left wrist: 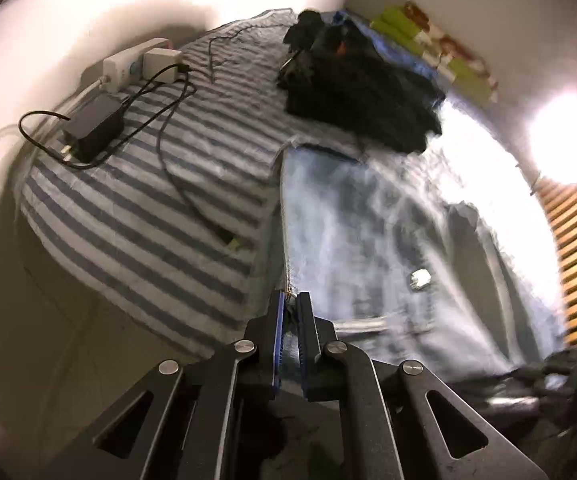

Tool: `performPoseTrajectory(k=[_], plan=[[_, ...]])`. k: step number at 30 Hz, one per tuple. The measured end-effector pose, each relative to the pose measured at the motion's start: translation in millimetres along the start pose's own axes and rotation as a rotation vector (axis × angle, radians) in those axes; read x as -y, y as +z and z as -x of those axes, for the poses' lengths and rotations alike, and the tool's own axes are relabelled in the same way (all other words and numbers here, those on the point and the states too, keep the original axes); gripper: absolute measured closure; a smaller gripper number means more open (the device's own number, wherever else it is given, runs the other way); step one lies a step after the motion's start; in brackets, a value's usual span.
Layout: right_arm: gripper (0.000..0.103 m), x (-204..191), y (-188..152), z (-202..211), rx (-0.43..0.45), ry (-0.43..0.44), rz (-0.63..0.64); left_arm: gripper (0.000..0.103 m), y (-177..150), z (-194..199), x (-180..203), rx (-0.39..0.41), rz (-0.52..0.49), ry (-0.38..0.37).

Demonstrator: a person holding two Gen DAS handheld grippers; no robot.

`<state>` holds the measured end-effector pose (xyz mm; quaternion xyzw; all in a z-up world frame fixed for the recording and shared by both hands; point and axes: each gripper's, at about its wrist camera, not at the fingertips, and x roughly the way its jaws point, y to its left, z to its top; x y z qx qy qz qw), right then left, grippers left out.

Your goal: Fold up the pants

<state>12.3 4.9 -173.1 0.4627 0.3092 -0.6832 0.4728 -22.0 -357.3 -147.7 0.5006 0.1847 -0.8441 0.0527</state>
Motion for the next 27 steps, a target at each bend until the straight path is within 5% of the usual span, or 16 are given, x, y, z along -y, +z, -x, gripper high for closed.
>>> performPoseTrajectory(k=[4,7,11,16,20,25,27], plan=[[0.099,-11,2,-24,-0.040,0.080,-0.057,0.097,0,-25,-21,-0.067,0.037,0.152],[0.098,-24,-16,-7,0.004,0.103,-0.032,0.097,2,-4,-10,-0.021,0.003,0.134],[0.095,11,-59,46,0.151,0.040,-0.239,0.097,7,25,54,0.050,-0.155,0.071],[0.095,86,-168,123,0.329,-0.218,-0.677,0.097,0,27,182,0.072,-0.419,-0.076],[0.092,139,-270,164,0.314,-0.468,-1.002,0.091,-22,0,272,0.011,-0.609,-0.158],[0.090,184,-403,202,0.301,-0.590,-1.355,0.090,-58,-48,338,-0.110,-0.747,-0.164],[0.082,204,-455,212,0.291,-0.614,-1.455,0.090,-69,-67,353,-0.162,-0.774,-0.141]])
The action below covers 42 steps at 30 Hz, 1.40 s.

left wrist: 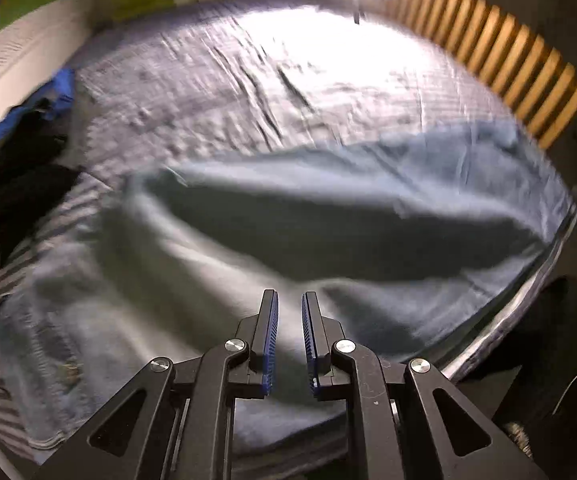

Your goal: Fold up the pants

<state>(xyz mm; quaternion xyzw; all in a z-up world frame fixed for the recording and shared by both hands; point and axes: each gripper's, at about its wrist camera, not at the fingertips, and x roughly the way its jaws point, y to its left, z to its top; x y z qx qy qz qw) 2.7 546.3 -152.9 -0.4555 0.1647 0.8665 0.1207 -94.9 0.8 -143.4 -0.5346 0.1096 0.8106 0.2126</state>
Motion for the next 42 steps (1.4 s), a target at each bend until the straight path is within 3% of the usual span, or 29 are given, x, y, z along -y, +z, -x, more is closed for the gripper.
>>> performPoseTrajectory(k=[3,6,12,14,17,18,22,25,27,29,32,35,37,39,41,42], plan=[[0.081,63,11,-9,-0.002,-0.012,-0.159,0.090,-4,-32,6,-0.073,-0.022,0.026],[0.078,100,14,-17,-0.022,0.102,-0.288,0.090,-9,-54,8,-0.128,-0.008,0.039],[0.074,96,18,-41,-0.101,0.200,-0.252,0.089,-11,-64,14,-0.149,0.008,0.059],[0.076,85,18,-42,-0.106,0.160,-0.173,0.089,-10,-63,14,-0.155,0.013,0.058],[0.095,65,16,-41,-0.102,0.108,-0.038,0.089,-9,-62,12,-0.161,0.025,0.057],[0.096,60,15,-39,-0.089,0.080,-0.005,0.089,-10,-62,13,-0.161,0.027,0.059],[0.095,51,15,-32,-0.085,0.018,0.066,0.089,-6,-63,12,-0.163,0.023,0.066],[0.074,62,17,-32,-0.144,0.057,-0.015,0.089,-7,-63,13,-0.162,0.023,0.066],[0.072,62,15,-33,-0.157,0.068,-0.030,0.089,-6,-63,13,-0.160,0.022,0.068],[0.077,55,12,-31,-0.136,0.045,0.010,0.089,-6,-63,14,-0.158,0.019,0.070],[0.099,38,7,-20,-0.079,0.046,0.080,0.089,-7,-62,15,-0.157,0.015,0.071],[0.101,27,11,-10,-0.019,0.037,0.133,0.089,-7,-61,16,-0.157,0.011,0.072],[0.101,22,18,-6,0.017,-0.022,0.165,0.089,-8,-61,17,-0.156,0.012,0.072],[0.101,24,25,-3,0.029,-0.004,0.171,0.089,-8,-60,18,-0.153,0.012,0.072],[0.101,27,32,-4,0.054,-0.086,0.180,0.089,-10,-59,18,-0.150,0.015,0.071],[0.101,27,34,-13,0.000,-0.122,0.199,0.089,-10,-59,18,-0.150,0.016,0.071]])
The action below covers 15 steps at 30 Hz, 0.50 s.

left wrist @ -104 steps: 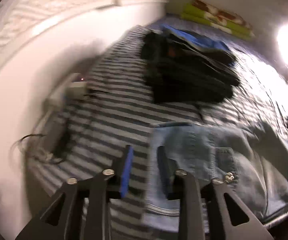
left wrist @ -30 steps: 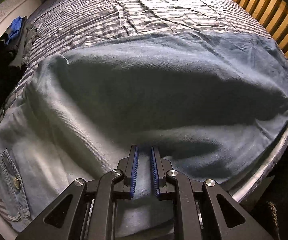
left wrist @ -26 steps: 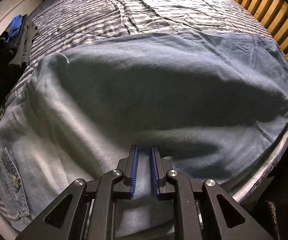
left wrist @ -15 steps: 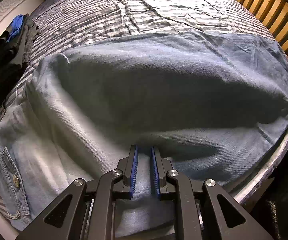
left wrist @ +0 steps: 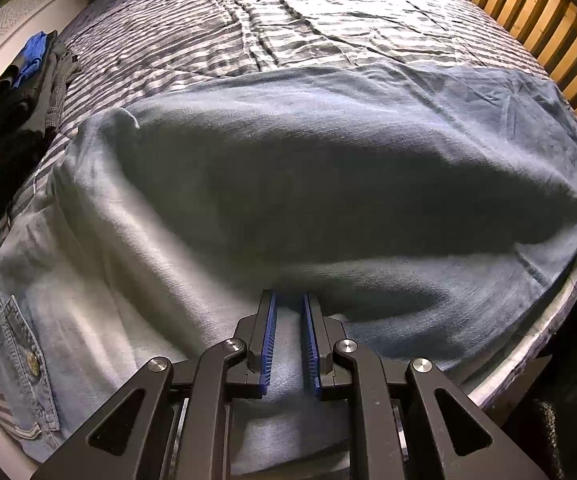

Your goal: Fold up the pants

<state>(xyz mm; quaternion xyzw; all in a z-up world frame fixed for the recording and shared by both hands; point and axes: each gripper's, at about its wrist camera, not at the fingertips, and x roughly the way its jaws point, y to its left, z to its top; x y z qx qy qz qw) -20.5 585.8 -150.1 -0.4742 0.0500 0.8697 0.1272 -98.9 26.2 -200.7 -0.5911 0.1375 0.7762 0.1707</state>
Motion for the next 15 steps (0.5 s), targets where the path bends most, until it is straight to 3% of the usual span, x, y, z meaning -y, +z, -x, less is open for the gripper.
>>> performPoseTrajectory(k=[2,3,5,7,8,9,11,15], plan=[[0.101,-9,-3,-26,-0.160,-0.041,0.098,0.089,-1,0,1,0.002,-0.003,-0.001],[0.101,-12,-5,-31,-0.194,-0.063,0.128,0.089,-1,1,0,0.003,-0.002,-0.003],[0.097,-11,6,-21,-0.128,-0.067,0.087,0.089,-2,1,-1,0.004,0.001,-0.007],[0.088,-9,25,-8,-0.035,0.009,0.033,0.089,-1,1,-2,0.004,0.001,-0.007],[0.075,-10,43,-6,-0.007,0.073,0.001,0.089,-2,1,-2,0.004,0.001,-0.006],[0.069,-12,55,-7,0.013,0.119,-0.004,0.089,-1,1,-1,0.004,0.000,-0.006],[0.068,-21,84,-19,0.040,0.163,0.014,0.089,-2,1,-2,0.005,0.005,-0.012],[0.068,-36,131,-71,0.027,0.173,0.031,0.089,-1,1,-3,0.010,0.026,-0.025]])
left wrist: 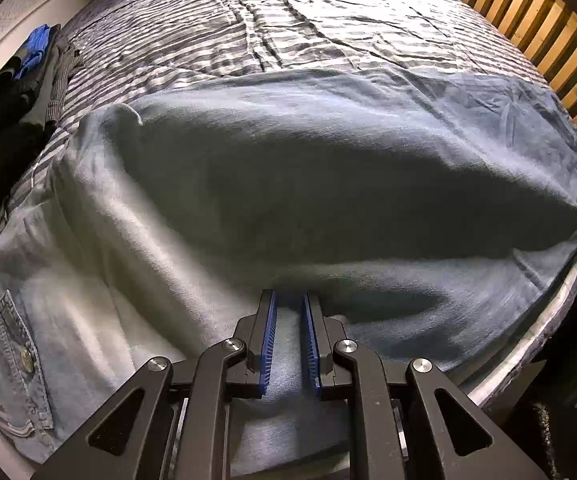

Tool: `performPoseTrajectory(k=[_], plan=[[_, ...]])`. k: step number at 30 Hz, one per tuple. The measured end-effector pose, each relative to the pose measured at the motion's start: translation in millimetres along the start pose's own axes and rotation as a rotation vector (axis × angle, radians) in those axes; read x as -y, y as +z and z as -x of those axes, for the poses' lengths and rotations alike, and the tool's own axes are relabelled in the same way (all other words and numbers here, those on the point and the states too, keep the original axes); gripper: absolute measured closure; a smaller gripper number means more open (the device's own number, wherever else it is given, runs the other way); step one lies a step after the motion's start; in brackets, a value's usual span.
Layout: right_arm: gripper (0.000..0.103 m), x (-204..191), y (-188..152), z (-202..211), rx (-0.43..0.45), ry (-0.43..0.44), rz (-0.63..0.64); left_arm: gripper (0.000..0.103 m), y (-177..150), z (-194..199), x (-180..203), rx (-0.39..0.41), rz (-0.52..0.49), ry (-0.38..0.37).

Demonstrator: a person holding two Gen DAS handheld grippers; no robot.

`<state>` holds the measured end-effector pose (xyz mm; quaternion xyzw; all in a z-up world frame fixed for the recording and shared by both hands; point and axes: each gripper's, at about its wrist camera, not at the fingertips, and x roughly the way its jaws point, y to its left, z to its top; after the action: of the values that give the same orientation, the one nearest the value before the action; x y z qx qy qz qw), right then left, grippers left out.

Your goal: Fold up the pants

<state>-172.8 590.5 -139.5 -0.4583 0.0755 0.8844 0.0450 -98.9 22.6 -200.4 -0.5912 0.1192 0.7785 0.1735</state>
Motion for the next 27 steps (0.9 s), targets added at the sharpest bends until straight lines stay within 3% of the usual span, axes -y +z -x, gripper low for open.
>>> performPoseTrajectory(k=[4,9,10,11,18,20,27], plan=[[0.068,8,16,-50,-0.075,0.033,-0.059,0.088,2,-1,-1,-0.009,-0.009,0.004],[0.071,3,11,-64,-0.105,0.080,-0.037,0.088,3,-2,-4,-0.009,0.001,-0.008],[0.078,1,9,-63,-0.097,0.083,-0.032,0.088,3,-2,-4,-0.008,0.003,-0.009],[0.099,-2,7,-60,-0.087,0.079,-0.018,0.088,3,-2,-4,-0.007,0.005,-0.010],[0.102,-15,13,-38,0.015,-0.058,0.066,0.088,2,-2,-5,-0.005,0.002,-0.011],[0.102,-9,16,-40,0.005,-0.033,0.040,0.088,2,-2,-5,-0.003,0.006,-0.013],[0.103,-24,3,-75,-0.044,-0.223,0.154,0.087,2,-2,-7,-0.003,0.018,-0.018]])
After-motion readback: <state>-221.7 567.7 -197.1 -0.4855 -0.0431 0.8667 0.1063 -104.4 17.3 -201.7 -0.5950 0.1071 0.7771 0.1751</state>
